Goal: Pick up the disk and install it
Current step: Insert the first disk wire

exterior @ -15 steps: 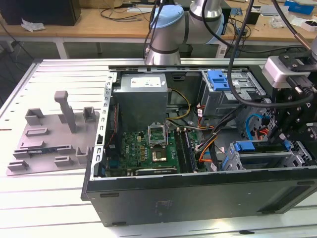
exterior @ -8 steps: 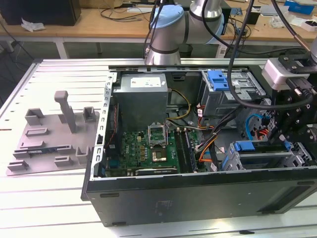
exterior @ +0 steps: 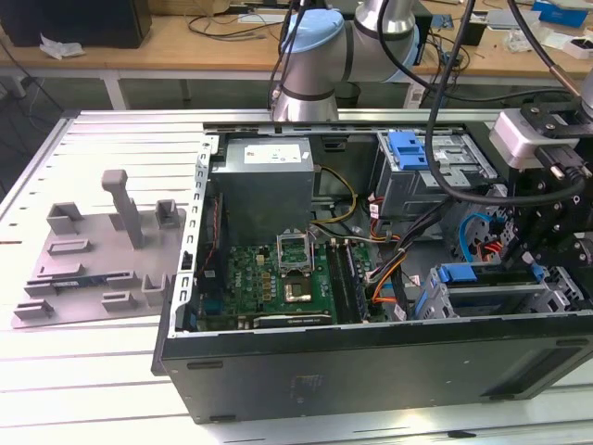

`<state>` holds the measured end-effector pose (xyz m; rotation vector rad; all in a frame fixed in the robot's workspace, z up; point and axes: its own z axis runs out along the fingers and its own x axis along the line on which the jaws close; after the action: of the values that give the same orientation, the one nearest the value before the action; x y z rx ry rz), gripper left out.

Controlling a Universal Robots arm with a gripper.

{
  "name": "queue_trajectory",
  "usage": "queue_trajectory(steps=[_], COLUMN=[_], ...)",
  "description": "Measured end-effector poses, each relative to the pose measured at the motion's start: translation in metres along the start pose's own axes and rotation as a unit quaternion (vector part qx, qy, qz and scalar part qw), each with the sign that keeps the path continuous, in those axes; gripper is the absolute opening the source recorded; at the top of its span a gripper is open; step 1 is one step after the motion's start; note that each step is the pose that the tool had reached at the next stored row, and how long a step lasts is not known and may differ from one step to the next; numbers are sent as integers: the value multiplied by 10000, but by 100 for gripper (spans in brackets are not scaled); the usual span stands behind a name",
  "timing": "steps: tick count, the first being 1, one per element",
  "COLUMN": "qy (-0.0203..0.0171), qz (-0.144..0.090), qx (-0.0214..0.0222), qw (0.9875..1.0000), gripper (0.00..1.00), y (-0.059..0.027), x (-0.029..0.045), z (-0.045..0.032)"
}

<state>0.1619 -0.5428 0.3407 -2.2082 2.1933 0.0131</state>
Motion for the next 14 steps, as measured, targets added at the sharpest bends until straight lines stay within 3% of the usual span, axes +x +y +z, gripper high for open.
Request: queue_trajectory(steps=[5,14], qy=[0,1], qz=[0,0], qx=[0,0], qw=[10000,10000], gripper=[17,17], y=[-1,-1], x=[-6,-7], z=[-109,-109])
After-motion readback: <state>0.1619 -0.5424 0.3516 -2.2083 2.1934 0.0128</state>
